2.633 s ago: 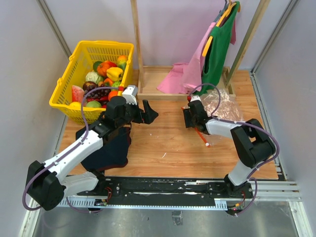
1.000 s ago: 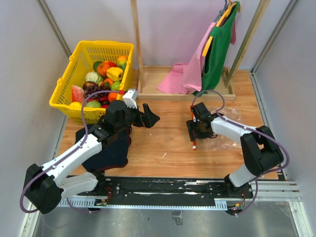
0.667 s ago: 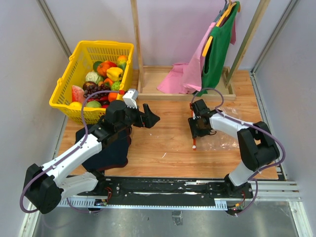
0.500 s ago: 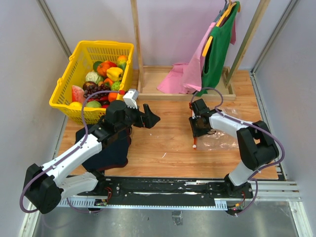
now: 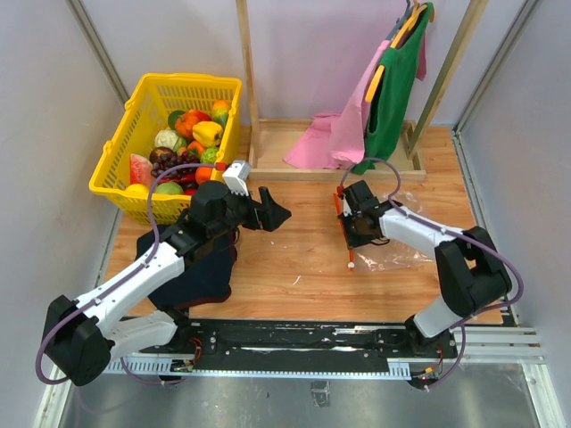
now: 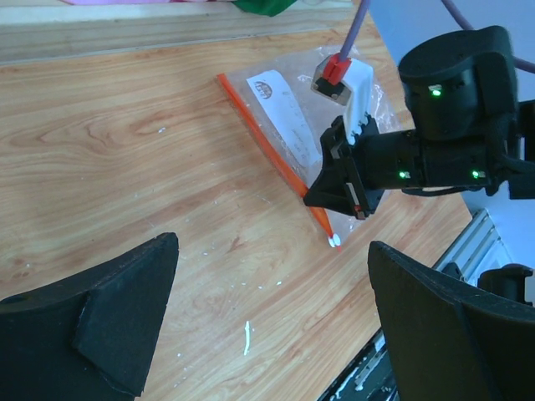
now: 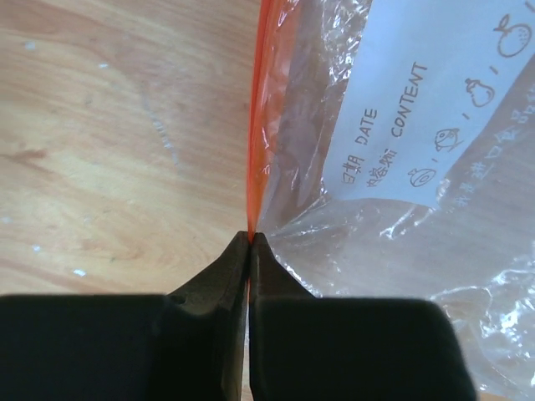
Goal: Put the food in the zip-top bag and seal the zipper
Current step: Pick up the zipper food storage bag at the center of the board, then open the zipper of the food storage bag at the center of the board, then pick up the fake fruit from the bin.
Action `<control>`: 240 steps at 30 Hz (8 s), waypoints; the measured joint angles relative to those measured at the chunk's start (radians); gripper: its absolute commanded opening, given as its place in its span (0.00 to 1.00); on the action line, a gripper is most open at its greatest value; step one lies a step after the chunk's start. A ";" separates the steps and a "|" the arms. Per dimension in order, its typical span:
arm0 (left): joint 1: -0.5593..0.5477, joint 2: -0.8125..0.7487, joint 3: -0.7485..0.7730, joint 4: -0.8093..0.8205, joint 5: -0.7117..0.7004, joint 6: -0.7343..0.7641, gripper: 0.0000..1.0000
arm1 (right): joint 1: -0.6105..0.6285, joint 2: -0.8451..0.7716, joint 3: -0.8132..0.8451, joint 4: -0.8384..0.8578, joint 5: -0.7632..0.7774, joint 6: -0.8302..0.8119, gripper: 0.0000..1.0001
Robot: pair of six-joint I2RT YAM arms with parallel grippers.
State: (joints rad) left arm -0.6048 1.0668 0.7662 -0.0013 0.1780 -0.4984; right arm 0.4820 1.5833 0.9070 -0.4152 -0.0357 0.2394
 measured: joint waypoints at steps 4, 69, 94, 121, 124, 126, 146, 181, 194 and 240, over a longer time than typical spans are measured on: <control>0.000 0.000 -0.010 0.017 0.000 -0.018 0.99 | 0.032 -0.088 -0.006 0.006 -0.007 0.003 0.01; -0.140 0.178 -0.098 0.298 -0.189 -0.211 0.01 | 0.316 -0.420 -0.196 0.501 -0.055 0.204 0.18; -0.230 0.141 -0.029 0.145 -0.342 -0.180 0.00 | 0.344 -0.386 -0.058 0.364 0.259 0.112 0.04; -0.243 0.094 0.150 -0.109 -0.348 -0.076 0.01 | 0.362 -0.514 0.126 0.018 0.686 -0.137 0.12; -0.243 0.106 0.146 -0.101 -0.295 -0.073 0.00 | 0.362 -0.517 0.101 0.027 0.677 -0.140 0.12; -0.243 0.116 0.137 -0.088 -0.262 -0.073 0.00 | 0.362 -0.516 0.077 0.042 0.670 -0.140 0.12; -0.243 0.129 0.110 -0.127 -0.282 -0.073 0.18 | 0.362 -0.563 0.085 0.042 0.612 -0.144 0.01; -0.242 0.356 0.306 -0.205 -0.496 0.004 0.04 | 0.399 -0.577 0.079 0.004 0.654 -0.115 0.01; -0.243 0.320 0.279 -0.222 -0.404 0.019 0.36 | 0.406 -0.583 0.056 0.024 0.661 -0.139 0.01; 0.470 0.165 0.608 -0.581 -0.290 0.275 0.99 | 0.406 -0.469 0.037 0.032 0.666 -0.108 0.01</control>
State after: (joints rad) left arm -0.1352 1.2320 1.3739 -0.5827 -0.1116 -0.2234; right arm 0.8875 1.1141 0.9440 -0.3828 0.6300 0.1310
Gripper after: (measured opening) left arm 0.993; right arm 0.014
